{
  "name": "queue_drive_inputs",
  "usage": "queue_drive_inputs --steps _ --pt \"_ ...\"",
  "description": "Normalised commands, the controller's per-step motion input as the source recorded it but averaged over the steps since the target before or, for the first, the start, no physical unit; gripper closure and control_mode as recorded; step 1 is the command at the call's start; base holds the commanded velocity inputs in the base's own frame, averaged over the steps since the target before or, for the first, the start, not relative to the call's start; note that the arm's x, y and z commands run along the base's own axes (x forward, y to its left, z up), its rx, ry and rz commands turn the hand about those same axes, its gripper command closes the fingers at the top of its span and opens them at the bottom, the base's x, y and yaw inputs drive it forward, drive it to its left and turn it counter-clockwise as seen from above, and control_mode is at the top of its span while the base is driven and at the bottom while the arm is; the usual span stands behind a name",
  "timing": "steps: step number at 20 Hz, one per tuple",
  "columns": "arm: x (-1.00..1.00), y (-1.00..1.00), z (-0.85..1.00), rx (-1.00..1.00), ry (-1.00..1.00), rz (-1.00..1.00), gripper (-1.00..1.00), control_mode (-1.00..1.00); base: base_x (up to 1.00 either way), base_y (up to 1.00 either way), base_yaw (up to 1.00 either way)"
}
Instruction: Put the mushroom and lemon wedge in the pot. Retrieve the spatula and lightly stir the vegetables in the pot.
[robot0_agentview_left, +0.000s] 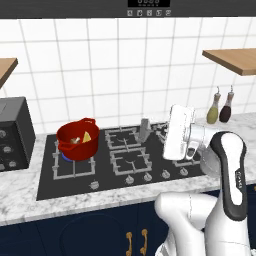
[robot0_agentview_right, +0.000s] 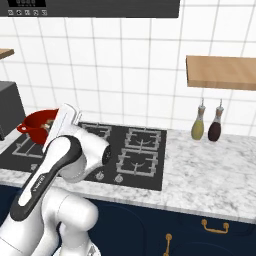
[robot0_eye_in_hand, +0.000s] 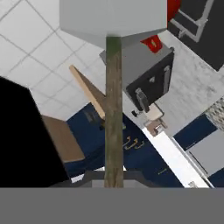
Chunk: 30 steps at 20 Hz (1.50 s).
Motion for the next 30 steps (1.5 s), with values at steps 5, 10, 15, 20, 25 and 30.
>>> queue_drive_inputs --steps 5,10,15,20,25,30 --pt "0.04 0.45 0.4 0.56 0.57 -0.19 1.0 -1.0 0.0 0.0 0.0" --pt "0.03 0.38 0.51 0.23 0.44 -0.24 1.0 -1.0 0.0 0.0 0.0" --pt "0.08 0.27 0.46 -0.01 0.3 -0.1 1.0 -1.0 0.0 0.0 0.0" --pt "0.01 0.24 0.06 -0.01 0.02 -0.01 1.0 -1.0 0.0 0.0 0.0" --pt "0.3 0.2 0.01 0.0 0.13 0.0 1.0 -1.0 0.0 0.0 0.0" --pt "0.48 0.24 0.29 0.05 0.29 0.0 1.0 -1.0 0.0 0.0 0.0"
